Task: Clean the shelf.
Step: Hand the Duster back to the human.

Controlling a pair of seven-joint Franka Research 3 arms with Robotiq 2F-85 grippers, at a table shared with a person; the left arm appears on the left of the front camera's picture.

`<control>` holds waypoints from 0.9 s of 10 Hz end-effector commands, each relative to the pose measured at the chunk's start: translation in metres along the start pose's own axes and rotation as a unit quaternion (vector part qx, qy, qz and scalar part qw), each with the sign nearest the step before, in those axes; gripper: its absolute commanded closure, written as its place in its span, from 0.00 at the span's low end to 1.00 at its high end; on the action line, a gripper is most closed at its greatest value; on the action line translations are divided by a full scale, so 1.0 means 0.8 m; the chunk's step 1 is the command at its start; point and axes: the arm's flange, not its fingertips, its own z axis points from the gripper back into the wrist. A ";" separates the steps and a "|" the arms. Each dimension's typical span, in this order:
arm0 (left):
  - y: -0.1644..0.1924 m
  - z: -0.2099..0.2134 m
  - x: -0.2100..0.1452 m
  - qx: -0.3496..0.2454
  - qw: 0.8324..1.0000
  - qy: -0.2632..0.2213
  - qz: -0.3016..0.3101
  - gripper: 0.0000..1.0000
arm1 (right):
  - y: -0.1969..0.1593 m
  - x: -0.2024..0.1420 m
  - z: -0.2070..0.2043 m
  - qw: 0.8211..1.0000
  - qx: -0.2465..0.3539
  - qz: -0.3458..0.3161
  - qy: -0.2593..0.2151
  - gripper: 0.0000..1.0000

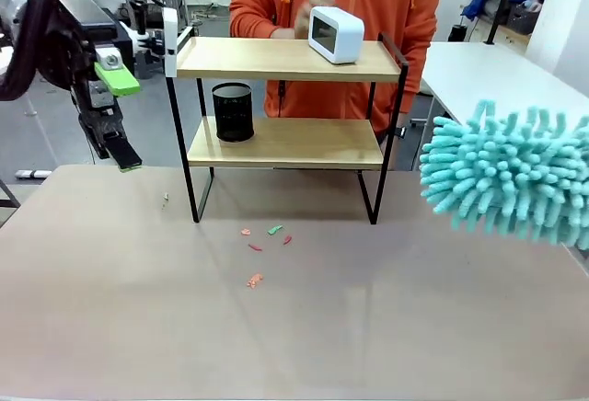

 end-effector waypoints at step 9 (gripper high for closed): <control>0.005 -0.036 0.078 0.022 0.991 -0.132 -0.027 0.00 | -0.014 0.217 -0.057 0.990 0.019 -0.083 0.117 0.88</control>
